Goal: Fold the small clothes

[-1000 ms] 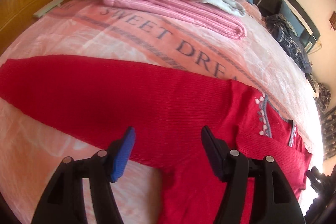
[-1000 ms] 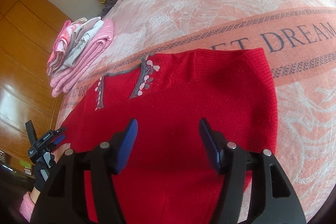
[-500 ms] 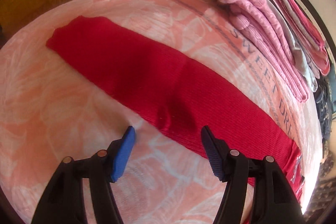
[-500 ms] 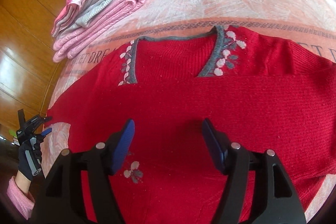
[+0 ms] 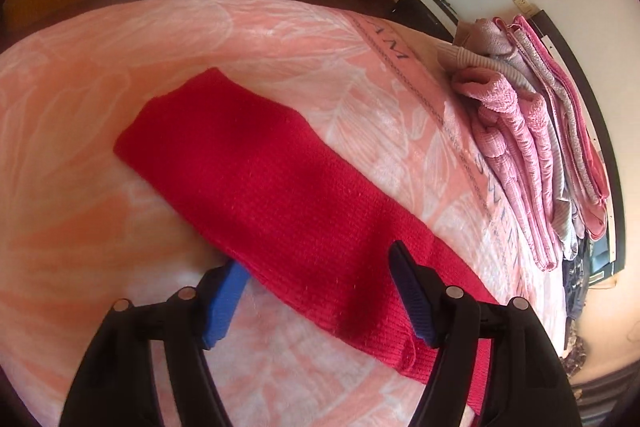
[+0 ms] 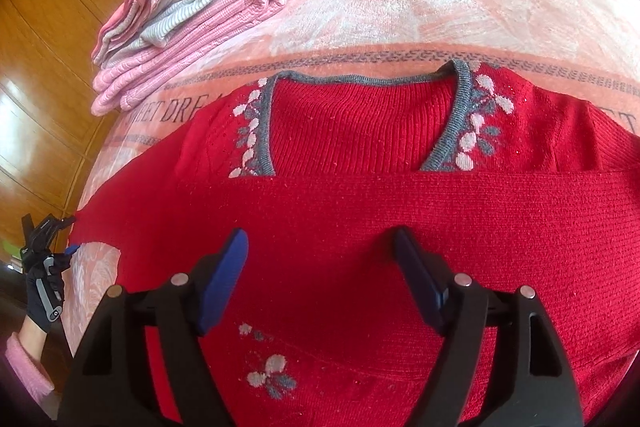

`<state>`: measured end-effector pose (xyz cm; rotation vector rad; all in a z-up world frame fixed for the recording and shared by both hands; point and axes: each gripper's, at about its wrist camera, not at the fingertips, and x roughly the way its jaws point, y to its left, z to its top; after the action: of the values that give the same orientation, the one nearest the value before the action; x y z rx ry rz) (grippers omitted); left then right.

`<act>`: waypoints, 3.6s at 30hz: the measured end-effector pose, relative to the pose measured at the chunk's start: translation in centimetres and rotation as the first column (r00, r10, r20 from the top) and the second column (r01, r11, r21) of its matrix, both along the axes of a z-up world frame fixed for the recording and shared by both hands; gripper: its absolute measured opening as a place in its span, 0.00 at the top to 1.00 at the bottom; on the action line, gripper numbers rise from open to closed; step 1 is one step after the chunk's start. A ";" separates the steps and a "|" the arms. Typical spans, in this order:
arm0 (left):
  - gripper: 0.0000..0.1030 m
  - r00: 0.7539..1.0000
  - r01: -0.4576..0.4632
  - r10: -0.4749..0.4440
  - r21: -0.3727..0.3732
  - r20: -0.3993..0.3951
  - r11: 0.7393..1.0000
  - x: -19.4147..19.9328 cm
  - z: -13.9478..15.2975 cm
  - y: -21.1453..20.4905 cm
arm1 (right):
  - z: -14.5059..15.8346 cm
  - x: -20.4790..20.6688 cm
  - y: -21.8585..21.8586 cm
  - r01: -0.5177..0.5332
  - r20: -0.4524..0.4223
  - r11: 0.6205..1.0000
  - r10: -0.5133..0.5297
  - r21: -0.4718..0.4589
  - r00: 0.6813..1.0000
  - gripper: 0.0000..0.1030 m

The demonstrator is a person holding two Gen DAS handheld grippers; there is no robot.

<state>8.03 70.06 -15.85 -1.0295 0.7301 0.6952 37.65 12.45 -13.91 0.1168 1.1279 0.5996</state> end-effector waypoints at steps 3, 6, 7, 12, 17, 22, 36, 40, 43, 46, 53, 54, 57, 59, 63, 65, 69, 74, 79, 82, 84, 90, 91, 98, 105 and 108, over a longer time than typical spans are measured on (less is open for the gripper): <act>0.30 1.000 0.022 -0.023 0.035 0.015 0.999 0.4 -0.3 0.7 | 0.0 0.1 0.3 0.003 0.012 1.000 -0.004 0.001 1.000 0.24; 0.41 0.999 0.034 -0.035 0.079 0.008 0.996 0.6 -0.1 1.0 | -0.1 0.1 0.6 0.002 0.029 1.000 -0.002 -0.008 1.000 0.22; 0.46 0.999 0.032 -0.033 0.094 0.005 0.995 0.6 -0.1 1.1 | -0.1 0.1 0.7 0.002 0.033 1.000 -0.001 -0.011 0.999 0.22; 0.81 0.999 0.001 -0.005 0.088 0.048 0.996 -0.7 -0.8 2.2 | -0.1 -0.2 1.2 -0.007 0.054 0.999 0.010 -0.043 0.998 0.20; 0.91 0.997 -0.012 0.007 0.076 0.073 0.997 -1.5 -0.8 2.9 | 0.0 -0.4 1.0 -0.015 0.054 0.999 0.017 -0.037 0.998 0.20; 0.95 0.997 0.006 -0.017 0.134 0.079 0.991 -0.7 0.5 1.7 | 0.4 -0.5 0.0 0.000 0.029 1.000 0.000 0.009 1.000 0.24; 0.96 0.959 0.224 -0.256 0.224 0.125 0.948 7.7 4.3 -8.3 | 2.6 -1.8 -4.9 0.007 0.036 0.999 -0.009 0.047 0.999 0.27; 0.96 0.923 0.332 -0.368 0.249 0.112 0.910 11.0 4.9 -13.2 | 2.7 -1.9 -7.7 0.038 0.031 0.998 -0.040 0.049 0.999 0.27; 0.96 0.885 0.416 -0.453 0.252 0.109 0.874 13.2 5.2 -17.3 | 2.4 -1.9 -10.3 0.071 0.017 0.996 -0.072 0.057 0.997 0.27; 0.96 0.841 0.492 -0.531 0.257 0.107 0.832 15.1 5.5 -21.7 | 2.2 -2.0 -12.8 0.102 0.004 0.993 -0.103 0.066 0.995 0.27; 0.96 0.726 0.640 -0.681 0.266 0.101 0.721 18.6 6.4 -31.6 | 1.9 -2.3 -17.2 0.147 -0.017 0.986 -0.146 0.075 0.989 0.27; 0.96 0.710 0.656 -0.697 0.266 0.101 0.707 18.8 6.4 -33.0 | 1.8 -2.3 -17.6 0.149 -0.021 0.986 -0.148 0.075 0.989 0.27; 0.96 0.672 0.694 -0.734 0.261 0.097 0.671 19.6 6.2 -36.4 | 1.4 -2.5 -18.7 0.152 -0.029 0.986 -0.151 0.074 0.988 0.27; 0.96 0.648 0.718 -0.757 0.260 0.091 0.646 20.0 6.1 -38.4 | 1.2 -2.6 -19.2 0.152 -0.033 0.986 -0.150 0.073 0.988 0.27; 0.95 0.588 0.775 -0.807 0.244 0.057 0.583 20.8 5.2 -41.6 | 1.0 -2.6 -19.8 0.156 -0.040 0.985 -0.153 0.079 0.987 0.28; 0.93 0.556 0.810 -0.831 0.214 0.013 0.545 21.0 4.3 -42.7 | 1.0 -2.6 -19.8 0.156 -0.041 0.985 -0.153 0.078 0.987 0.28; 0.87 0.400 0.900 -0.912 0.230 -0.092 0.371 20.8 3.4 -45.3 | 0.9 -2.4 -19.5 0.156 -0.038 0.986 -0.153 0.061 0.987 0.28; 0.75 0.249 0.909 -0.940 0.392 -0.234 0.143 18.6 5.6 -47.2 | 0.6 -2.1 -18.7 0.158 -0.038 0.986 -0.157 0.045 0.987 0.26; 0.64 0.414 0.880 -0.910 0.258 -0.008 0.398 19.4 5.8 -41.5 | 0.4 -1.8 -17.7 0.158 -0.036 0.987 -0.156 0.030 0.987 0.26; 0.64 0.512 0.840 -0.850 0.135 0.125 0.526 20.3 4.6 -38.3 | 0.3 -1.8 -17.2 0.152 -0.031 0.988 -0.151 0.023 0.988 0.24; 0.63 0.553 0.817 -0.814 0.075 0.178 0.571 20.7 3.9 -37.2 | 0.3 -1.9 -17.2 0.143 -0.023 0.990 -0.143 0.014 0.990 0.24; 0.80 0.594 0.792 -0.780 0.024 0.199 0.609 21.5 2.7 -38.0 | 0.4 -2.1 -18.0 0.144 -0.035 0.988 -0.143 0.047 0.989 0.26; 0.80 0.574 0.805 -0.793 0.037 0.202 0.592 21.5 2.9 -38.7 | 0.4 -2.1 -18.2 0.145 -0.037 0.988 -0.143 0.054 0.989 0.26; 0.60 0.302 0.941 -0.923 0.081 0.238 0.329 21.7 4.8 -45.7 | 0.7 -2.3 -18.7 0.151 -0.047 0.986 -0.148 0.065 0.988 0.27; 0.56 0.485 0.852 -0.858 0.131 0.170 0.507 20.8 5.6 -40.6 | 1.3 -1.8 -17.9 0.166 -0.090 0.977 -0.154 0.134 0.984 0.27; 0.53 0.632 0.751 -0.774 0.215 0.040 0.625 20.1 5.7 -35.8 | 2.1 -1.7 -15.8 0.122 -0.104 0.981 -0.107 0.148 0.989 0.31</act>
<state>28.10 34.28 -10.15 -0.4922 0.8847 -0.0689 35.95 -3.33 -11.82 0.3448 1.1581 0.5826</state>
